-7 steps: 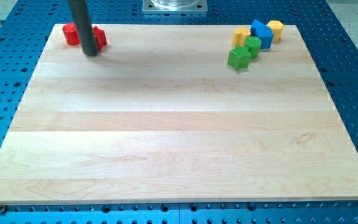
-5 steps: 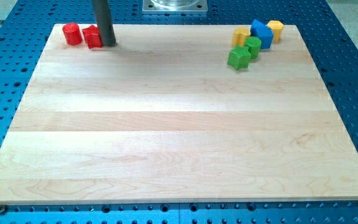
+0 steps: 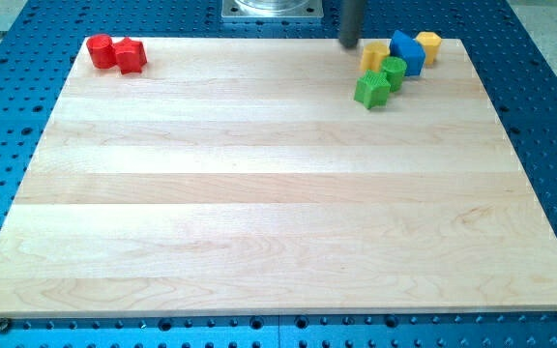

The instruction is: Place the yellow blocks at the top center of the board

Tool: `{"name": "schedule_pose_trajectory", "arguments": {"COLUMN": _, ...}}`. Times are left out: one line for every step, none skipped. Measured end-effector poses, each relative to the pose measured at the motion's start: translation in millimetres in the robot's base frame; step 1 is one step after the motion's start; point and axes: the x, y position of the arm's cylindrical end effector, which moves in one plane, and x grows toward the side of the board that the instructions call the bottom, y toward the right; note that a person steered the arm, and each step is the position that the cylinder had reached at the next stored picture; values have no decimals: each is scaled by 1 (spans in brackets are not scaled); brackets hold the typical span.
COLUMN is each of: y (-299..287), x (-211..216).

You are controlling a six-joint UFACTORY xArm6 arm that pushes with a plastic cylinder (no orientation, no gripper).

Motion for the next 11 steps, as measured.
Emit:
{"name": "schedule_pose_trajectory", "arguments": {"y": 13, "x": 0}}
{"name": "schedule_pose_trajectory", "arguments": {"y": 27, "x": 0}}
{"name": "schedule_pose_trajectory", "arguments": {"y": 28, "x": 31}}
{"name": "schedule_pose_trajectory", "arguments": {"y": 28, "x": 97}}
{"name": "schedule_pose_trajectory", "arguments": {"y": 12, "x": 83}}
{"name": "schedule_pose_trajectory", "arguments": {"y": -4, "x": 25}}
{"name": "schedule_pose_trajectory", "arguments": {"y": -2, "x": 1}}
{"name": "schedule_pose_trajectory", "arguments": {"y": 38, "x": 0}}
{"name": "schedule_pose_trajectory", "arguments": {"y": 94, "x": -1}}
{"name": "schedule_pose_trajectory", "arguments": {"y": 149, "x": -1}}
{"name": "schedule_pose_trajectory", "arguments": {"y": 154, "x": 2}}
